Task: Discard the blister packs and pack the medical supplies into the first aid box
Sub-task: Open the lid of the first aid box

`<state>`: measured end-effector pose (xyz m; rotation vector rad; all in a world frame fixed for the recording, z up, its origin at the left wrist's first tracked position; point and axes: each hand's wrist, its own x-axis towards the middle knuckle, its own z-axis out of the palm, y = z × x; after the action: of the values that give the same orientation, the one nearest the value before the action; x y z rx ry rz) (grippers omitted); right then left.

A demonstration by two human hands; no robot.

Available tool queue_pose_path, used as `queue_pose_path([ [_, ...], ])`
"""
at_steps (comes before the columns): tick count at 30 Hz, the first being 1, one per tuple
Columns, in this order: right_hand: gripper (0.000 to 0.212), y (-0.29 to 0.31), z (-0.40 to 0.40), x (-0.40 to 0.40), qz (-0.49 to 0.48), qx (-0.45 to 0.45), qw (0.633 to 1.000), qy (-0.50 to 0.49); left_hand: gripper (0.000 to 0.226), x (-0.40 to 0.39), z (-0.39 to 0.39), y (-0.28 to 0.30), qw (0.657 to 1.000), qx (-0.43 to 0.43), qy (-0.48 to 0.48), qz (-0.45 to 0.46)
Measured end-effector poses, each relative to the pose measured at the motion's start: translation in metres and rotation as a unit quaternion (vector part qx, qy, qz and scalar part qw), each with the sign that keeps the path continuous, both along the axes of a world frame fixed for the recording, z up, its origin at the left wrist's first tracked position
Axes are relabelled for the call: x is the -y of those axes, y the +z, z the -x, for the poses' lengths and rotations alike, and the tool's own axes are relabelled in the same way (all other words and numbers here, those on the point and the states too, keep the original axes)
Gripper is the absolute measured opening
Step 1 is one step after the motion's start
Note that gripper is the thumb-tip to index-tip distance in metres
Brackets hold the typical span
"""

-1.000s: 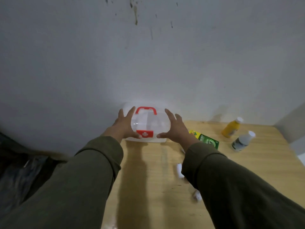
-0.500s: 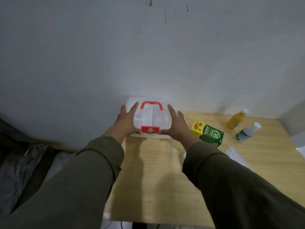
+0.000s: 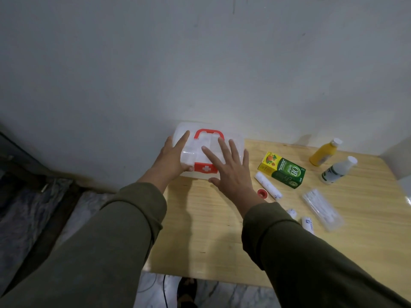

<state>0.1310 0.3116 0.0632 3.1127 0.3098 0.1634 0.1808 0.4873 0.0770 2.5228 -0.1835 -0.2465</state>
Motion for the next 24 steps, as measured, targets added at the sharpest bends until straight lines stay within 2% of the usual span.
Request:
queue_pose_path([
  [8, 0.084, -0.017, -0.007, -0.002, 0.073, 0.104, 0.992, 0.026, 0.099, -0.004, 0.002, -0.005, 1.0, 0.019, 0.004, -0.006],
  [11, 0.082, -0.018, -0.009, 0.0, 0.103, 0.11, 0.987, 0.046, 0.101, -0.006, 0.002, -0.008, 1.0, 0.023, 0.002, -0.009],
  [19, 0.095, -0.02, -0.01, 0.005, 0.161, 0.127, 0.976, 0.073, 0.101, -0.003, 0.005, -0.009, 0.999, 0.036, 0.008, -0.02],
  [24, 0.089, -0.021, -0.011, -0.002, 0.164, 0.131, 0.976, 0.065, 0.101, -0.003, 0.004, -0.008, 0.999, 0.031, 0.013, -0.016],
])
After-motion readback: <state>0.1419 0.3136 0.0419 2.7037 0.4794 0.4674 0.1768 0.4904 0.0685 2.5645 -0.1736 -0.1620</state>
